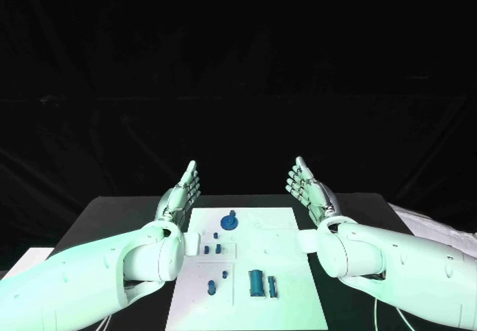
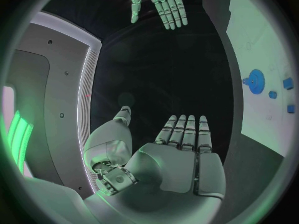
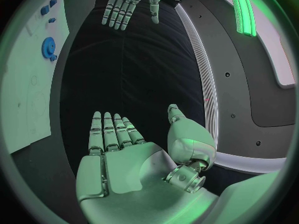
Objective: Assemble the parts on the task board
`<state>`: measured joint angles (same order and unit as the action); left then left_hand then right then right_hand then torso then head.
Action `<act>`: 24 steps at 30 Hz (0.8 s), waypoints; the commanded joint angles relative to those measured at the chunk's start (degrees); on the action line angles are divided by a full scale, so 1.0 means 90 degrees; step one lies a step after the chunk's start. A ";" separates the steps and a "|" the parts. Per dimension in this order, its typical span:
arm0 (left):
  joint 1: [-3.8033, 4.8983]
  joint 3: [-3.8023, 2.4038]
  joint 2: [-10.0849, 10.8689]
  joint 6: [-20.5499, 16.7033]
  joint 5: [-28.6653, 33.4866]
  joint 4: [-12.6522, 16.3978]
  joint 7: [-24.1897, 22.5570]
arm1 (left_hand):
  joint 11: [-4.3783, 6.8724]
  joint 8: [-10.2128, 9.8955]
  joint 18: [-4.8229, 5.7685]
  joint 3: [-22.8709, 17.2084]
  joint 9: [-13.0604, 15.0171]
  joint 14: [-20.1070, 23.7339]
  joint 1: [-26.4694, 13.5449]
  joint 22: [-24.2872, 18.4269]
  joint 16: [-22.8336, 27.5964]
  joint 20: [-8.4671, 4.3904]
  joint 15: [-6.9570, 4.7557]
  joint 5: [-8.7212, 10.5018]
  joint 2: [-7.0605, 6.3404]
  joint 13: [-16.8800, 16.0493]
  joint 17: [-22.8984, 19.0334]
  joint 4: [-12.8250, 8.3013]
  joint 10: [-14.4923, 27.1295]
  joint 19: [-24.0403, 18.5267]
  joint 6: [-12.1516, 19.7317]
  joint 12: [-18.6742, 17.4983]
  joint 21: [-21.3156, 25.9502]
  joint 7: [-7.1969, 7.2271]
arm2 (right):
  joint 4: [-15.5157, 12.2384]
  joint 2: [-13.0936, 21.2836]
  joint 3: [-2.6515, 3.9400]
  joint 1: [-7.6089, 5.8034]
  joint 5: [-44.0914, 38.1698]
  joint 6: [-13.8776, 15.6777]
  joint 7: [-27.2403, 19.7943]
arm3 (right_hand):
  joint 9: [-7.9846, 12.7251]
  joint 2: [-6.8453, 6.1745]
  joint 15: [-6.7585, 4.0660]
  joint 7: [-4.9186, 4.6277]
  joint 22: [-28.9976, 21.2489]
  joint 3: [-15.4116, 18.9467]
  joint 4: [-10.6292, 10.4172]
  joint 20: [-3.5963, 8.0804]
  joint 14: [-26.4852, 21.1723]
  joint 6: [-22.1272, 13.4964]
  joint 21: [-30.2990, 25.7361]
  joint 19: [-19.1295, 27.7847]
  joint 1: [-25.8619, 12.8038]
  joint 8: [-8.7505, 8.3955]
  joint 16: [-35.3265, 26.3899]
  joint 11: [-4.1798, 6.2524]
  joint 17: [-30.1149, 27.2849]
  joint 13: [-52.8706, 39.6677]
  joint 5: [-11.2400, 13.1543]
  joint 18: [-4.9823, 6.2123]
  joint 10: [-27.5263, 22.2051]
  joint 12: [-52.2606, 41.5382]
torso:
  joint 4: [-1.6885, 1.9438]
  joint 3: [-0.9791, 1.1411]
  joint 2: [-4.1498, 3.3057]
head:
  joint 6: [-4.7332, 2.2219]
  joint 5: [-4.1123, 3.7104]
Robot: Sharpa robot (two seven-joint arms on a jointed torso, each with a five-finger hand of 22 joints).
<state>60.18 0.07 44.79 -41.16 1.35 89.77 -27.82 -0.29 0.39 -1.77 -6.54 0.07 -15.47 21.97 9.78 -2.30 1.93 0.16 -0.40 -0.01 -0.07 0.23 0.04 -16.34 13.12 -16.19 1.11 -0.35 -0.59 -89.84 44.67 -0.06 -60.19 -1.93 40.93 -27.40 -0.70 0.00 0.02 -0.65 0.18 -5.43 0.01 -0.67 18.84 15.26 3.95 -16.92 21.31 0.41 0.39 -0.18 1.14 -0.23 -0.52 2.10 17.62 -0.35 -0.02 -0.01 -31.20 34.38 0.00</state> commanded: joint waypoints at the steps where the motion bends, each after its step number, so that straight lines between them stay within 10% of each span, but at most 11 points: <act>1: -0.0003 -0.0007 -0.0011 -0.0329 -0.0150 0.0021 -0.0219 | 0.0032 -0.0043 0.0197 0.0222 -0.0008 0.0548 -0.0779 -0.0346 0.0255 -0.0214 -0.0018 0.0045 0.0001 0.0008 -0.0026 -0.0004 0.0578 -0.0469 0.0574 -0.0124 0.0039 0.0066 | -0.0012 0.0003 0.0007 0.0004 0.0214 0.0354 -0.0266 | 0.0078 0.0000 -0.0002 0.0072 -0.0020 0.0603 -0.0001 0.0074 -0.0672 -0.0543 -0.0438 0.0604 -0.0759 -0.0046 -0.0043 0.0020 -0.0127 0.0025 0.0058 -0.0233 -0.0627 0.0039 | 0.0002 0.0001 0.0002 | 0.0000 0.0000; 20: -0.0003 -0.0007 -0.0011 -0.0329 -0.0150 0.0021 -0.0219 | 0.0032 -0.0043 0.0197 0.0727 -0.0008 0.1184 -0.1687 -0.1087 0.0255 -0.0214 -0.0018 0.0045 0.0001 0.0008 -0.0026 -0.0004 0.1250 -0.0989 0.1235 -0.0124 0.0039 0.0066 | -0.0012 0.0003 0.0007 0.0004 0.0214 0.0354 -0.0266 | 0.0078 0.0000 -0.0002 0.0072 -0.0020 0.0603 -0.0001 0.0074 -0.1452 -0.1176 -0.0438 0.1298 -0.1630 -0.0046 -0.0043 0.0020 -0.0127 0.0025 0.0058 -0.0233 -0.1356 0.0039 | 0.0002 0.0001 0.0002 | 0.0000 0.0000; 22: -0.0003 -0.0007 -0.0011 -0.0329 -0.0150 0.0021 -0.0219 | 0.0032 -0.0043 0.0197 0.0727 -0.0008 0.1229 -0.1755 -0.1087 0.0255 -0.0214 -0.0018 0.0045 0.0001 0.0008 -0.0026 -0.0004 0.1308 -0.1458 0.1296 -0.0124 0.0039 0.0066 | -0.0012 0.0003 0.0007 0.0004 0.0214 0.0354 -0.0266 | 0.0078 0.0000 -0.0002 0.0072 -0.0020 0.0603 -0.0001 0.0074 -0.1646 -0.1696 -0.0438 0.1880 -0.1859 -0.0046 -0.0043 0.0020 -0.0127 0.0025 0.0058 -0.0233 -0.1958 0.0039 | 0.0002 0.0001 0.0002 | 0.0000 0.0000; 24: -0.0003 -0.0007 -0.0011 -0.0329 -0.0150 0.0021 -0.0219 | 0.0032 -0.0043 0.0197 0.0727 -0.0008 0.1719 -0.1981 -0.1087 0.0255 -0.0214 -0.0018 0.0045 0.0001 0.0008 -0.0026 -0.0004 0.1816 -0.1458 0.1799 -0.0124 0.0039 0.0066 | -0.0012 0.0003 0.0007 0.0004 0.0214 0.0354 -0.0266 | 0.0078 0.0000 -0.0002 0.0072 -0.0020 0.0603 -0.0001 0.0074 -0.2093 -0.1696 -0.0438 0.1880 -0.2368 -0.0046 -0.0043 0.0020 -0.0127 0.0025 0.0058 -0.0233 -0.1958 0.0039 | 0.0002 0.0001 0.0002 | 0.0000 0.0000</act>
<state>60.17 0.06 44.77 -43.97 0.71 89.82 -28.71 0.00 0.19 -0.85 -0.17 0.08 -0.81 3.27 0.13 -0.20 -0.05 -0.02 -0.19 0.03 -0.08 0.07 -0.02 -0.86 0.29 -0.86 0.33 -0.36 0.01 -89.88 44.70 -0.04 -60.18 0.16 43.98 -28.96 -0.05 -0.03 -0.02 0.01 0.09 -0.23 0.00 0.04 0.66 0.21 0.20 -0.40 0.78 0.20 0.39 0.03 0.05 -0.07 -0.30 0.33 0.44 -0.35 0.00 0.00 -31.18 34.37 0.00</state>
